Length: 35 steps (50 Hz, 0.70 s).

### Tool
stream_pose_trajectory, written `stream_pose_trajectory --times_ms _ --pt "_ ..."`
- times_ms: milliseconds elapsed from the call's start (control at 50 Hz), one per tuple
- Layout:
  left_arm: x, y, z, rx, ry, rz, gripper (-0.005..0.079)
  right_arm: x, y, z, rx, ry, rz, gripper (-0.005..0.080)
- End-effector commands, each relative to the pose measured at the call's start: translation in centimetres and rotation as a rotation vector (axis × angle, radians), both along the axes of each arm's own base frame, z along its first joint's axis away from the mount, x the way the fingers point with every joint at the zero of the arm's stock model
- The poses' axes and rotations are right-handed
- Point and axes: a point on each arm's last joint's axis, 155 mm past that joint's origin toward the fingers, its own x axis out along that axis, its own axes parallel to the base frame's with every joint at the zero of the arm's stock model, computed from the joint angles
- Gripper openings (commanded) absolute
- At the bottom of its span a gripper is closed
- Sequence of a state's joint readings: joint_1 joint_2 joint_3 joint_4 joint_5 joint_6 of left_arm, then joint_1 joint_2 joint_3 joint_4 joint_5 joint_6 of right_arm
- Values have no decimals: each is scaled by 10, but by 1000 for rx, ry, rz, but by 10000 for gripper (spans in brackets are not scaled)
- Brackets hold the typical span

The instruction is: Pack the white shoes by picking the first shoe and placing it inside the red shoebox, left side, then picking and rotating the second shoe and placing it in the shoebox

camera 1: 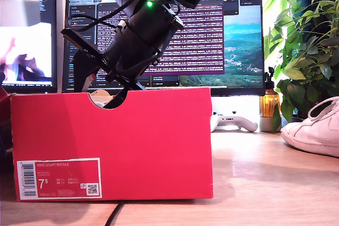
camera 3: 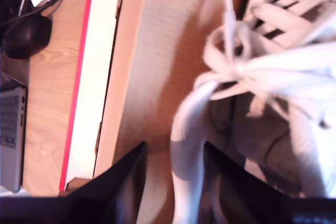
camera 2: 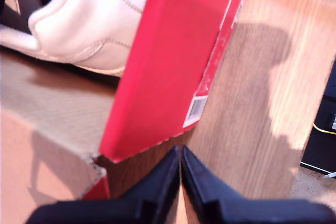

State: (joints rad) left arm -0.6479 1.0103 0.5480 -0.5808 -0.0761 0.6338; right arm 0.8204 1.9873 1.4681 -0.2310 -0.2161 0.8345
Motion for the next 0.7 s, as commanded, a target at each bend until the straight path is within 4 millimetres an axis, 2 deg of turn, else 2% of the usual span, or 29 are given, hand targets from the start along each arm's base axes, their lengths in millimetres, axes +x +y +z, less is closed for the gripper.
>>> stream_pose_trajectory --times_ms 0,260,380,540,620,660,680 --pt "1 -3 2 -8 2 0 -19 11 -2 25 12 -37 8 311" --pt "1 -3 2 -9 2 0 -19 37 -51 61 -91 -19 -17 311" --pt "1 -3 2 -9 1 0 -19 40 -73 68 -85 68 -34 310" --pt "1 -3 2 -9 1 0 -19 41 -116 57 -154 202 -147 311" --pt "1 -3 2 -9 1 0 -19 39 -144 44 -230 276 -253 311" --pt "2 -3 2 -9 1 0 -19 43 -166 37 -294 294 -350 311" --pt "1 -3 2 -9 1 0 -19 41 -169 35 -293 320 -378 311"
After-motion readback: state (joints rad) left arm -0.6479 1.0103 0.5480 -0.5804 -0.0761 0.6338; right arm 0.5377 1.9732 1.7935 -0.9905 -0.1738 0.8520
